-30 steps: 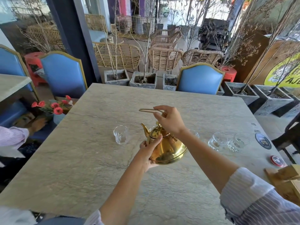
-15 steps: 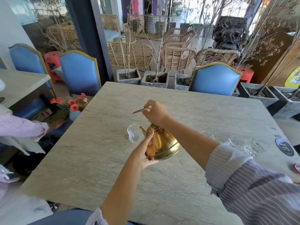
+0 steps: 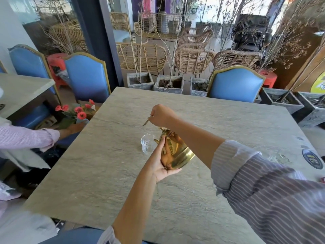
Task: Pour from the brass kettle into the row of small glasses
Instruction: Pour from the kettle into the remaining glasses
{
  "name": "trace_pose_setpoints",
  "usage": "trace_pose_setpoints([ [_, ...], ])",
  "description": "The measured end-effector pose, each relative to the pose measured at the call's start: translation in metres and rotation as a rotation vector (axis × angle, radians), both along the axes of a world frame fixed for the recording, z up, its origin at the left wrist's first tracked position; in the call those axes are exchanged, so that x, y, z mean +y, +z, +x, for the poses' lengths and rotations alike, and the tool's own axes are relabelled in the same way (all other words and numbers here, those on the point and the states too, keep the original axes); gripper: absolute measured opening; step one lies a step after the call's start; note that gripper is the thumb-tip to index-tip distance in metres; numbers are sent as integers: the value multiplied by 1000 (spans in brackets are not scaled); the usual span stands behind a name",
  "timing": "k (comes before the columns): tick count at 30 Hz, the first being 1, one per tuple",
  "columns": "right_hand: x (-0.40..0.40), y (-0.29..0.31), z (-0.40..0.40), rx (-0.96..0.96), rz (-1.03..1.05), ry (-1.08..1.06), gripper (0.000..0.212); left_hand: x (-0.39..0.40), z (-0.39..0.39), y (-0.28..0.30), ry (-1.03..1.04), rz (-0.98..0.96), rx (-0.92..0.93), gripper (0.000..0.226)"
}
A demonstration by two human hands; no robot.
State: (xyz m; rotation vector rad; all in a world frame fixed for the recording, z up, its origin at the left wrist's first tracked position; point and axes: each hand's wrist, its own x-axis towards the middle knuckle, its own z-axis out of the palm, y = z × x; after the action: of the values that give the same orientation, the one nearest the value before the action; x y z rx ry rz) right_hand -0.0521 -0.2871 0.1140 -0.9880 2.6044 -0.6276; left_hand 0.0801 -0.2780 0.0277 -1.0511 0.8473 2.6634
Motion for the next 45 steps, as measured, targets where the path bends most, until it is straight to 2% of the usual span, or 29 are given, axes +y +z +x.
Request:
trace_pose_setpoints([
  [6,-12,5,-3,17,83,16,24,1,0,1,14,39,24,84],
  [11,-17,13,-4,111,179,64,21,3,2,7,21,33,72,81],
  [19,-14,28,-5,151,157,90,17,5,0,16,33,44,122,86],
  [27,-12,45,-3,155,166,104,30,10,0,28,34,77,169,85],
  [32,-9,55,0,140,152,112,16,13,-1,36,39,61,186,96],
  [34,-8,59,0,156,162,133,18,14,-1,38,39,59,197,97],
  [38,-4,67,1,161,158,138,30,16,0,44,45,66,214,86],
  [42,-1,76,2,166,178,160,23,18,0,50,61,87,203,62],
  [45,2,81,4,150,153,157,24,20,0,53,50,82,215,64],
])
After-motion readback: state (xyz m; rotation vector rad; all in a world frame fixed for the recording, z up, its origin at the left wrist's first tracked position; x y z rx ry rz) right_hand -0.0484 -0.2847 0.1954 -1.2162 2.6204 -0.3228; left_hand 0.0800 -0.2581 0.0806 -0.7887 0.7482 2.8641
